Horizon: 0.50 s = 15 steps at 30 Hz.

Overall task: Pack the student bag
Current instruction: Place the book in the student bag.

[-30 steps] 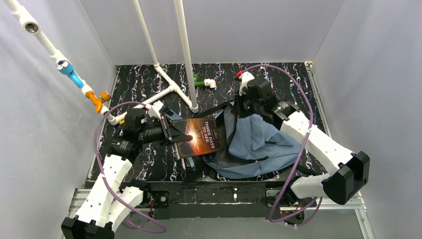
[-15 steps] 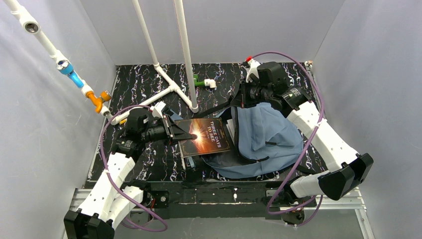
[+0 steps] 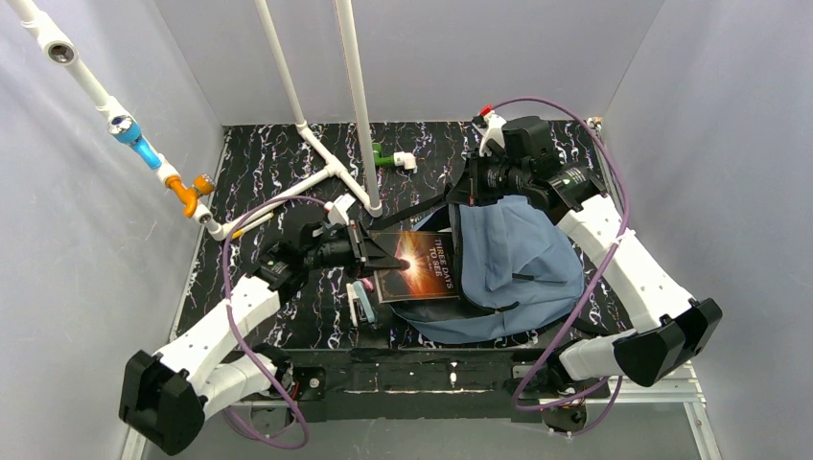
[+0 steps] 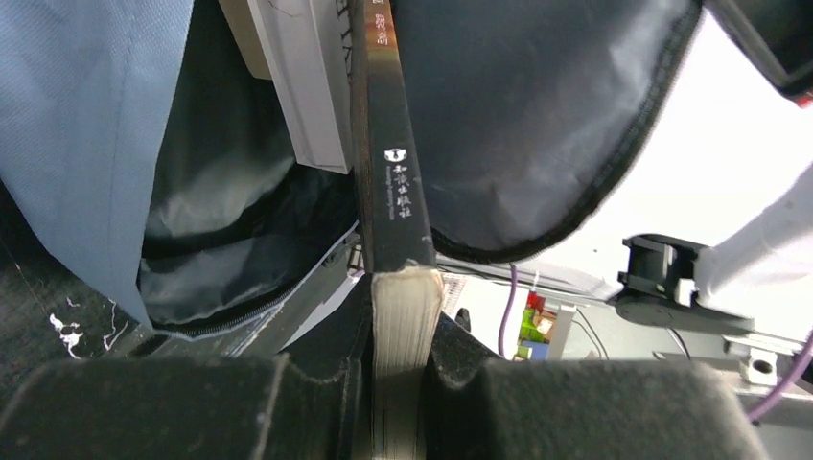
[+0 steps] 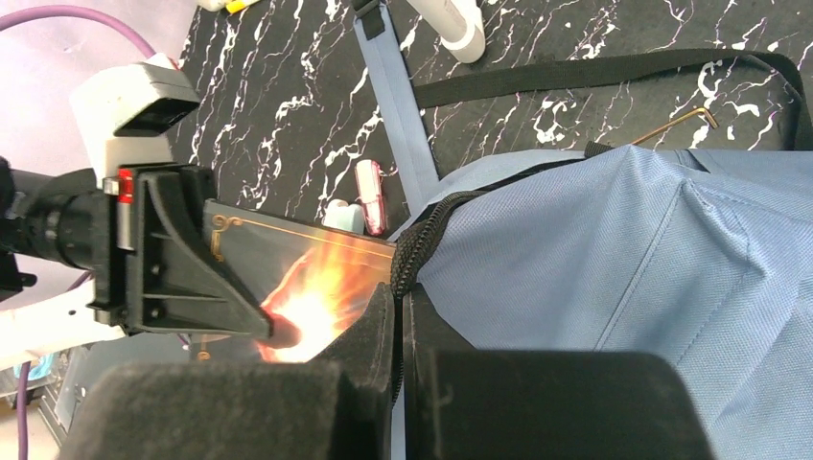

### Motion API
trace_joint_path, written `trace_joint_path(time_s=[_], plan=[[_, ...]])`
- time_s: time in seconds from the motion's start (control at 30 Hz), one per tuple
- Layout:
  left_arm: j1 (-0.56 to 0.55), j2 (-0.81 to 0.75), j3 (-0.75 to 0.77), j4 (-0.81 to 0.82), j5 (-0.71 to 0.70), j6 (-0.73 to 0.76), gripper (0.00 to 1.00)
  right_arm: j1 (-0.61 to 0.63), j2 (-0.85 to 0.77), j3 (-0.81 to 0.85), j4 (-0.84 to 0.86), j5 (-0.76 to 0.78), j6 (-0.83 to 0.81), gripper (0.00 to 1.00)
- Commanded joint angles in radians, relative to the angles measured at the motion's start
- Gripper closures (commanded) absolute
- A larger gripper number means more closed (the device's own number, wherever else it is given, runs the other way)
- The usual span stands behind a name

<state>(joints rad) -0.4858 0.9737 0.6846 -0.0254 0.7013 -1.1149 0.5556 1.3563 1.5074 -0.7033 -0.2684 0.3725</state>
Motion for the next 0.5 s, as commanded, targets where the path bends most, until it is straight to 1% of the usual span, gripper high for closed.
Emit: trace_joint_path(time_s=[0.0,0.1,0.2,0.27,0.4,0.47], plan=[[-0.095,0.054,0.097,0.089,-0.125,0.029,1.0,-0.004,-0.061,0.021,0.103,-0.044,0.019,0.99],[-0.162,0.12,0.128,0.135,-0.2,0.035,1.0,-0.005,-0.067,0.02,0.103,-0.044,0.017,0.99],[-0.199,0.204,0.106,0.273,-0.245,-0.021,1.0,-0.005,-0.074,0.014,0.115,-0.053,0.027,0.99],[-0.225,0.258,0.106,0.333,-0.292,-0.056,1.0,-0.006,-0.079,0.005,0.134,-0.066,0.04,0.99],[-0.301,0.377,0.182,0.34,-0.407,-0.051,1.0,-0.006,-0.089,-0.025,0.162,-0.081,0.06,0.99],[-0.323,0.44,0.222,0.34,-0.433,-0.069,1.0,-0.006,-0.095,-0.039,0.161,-0.067,0.061,0.99]])
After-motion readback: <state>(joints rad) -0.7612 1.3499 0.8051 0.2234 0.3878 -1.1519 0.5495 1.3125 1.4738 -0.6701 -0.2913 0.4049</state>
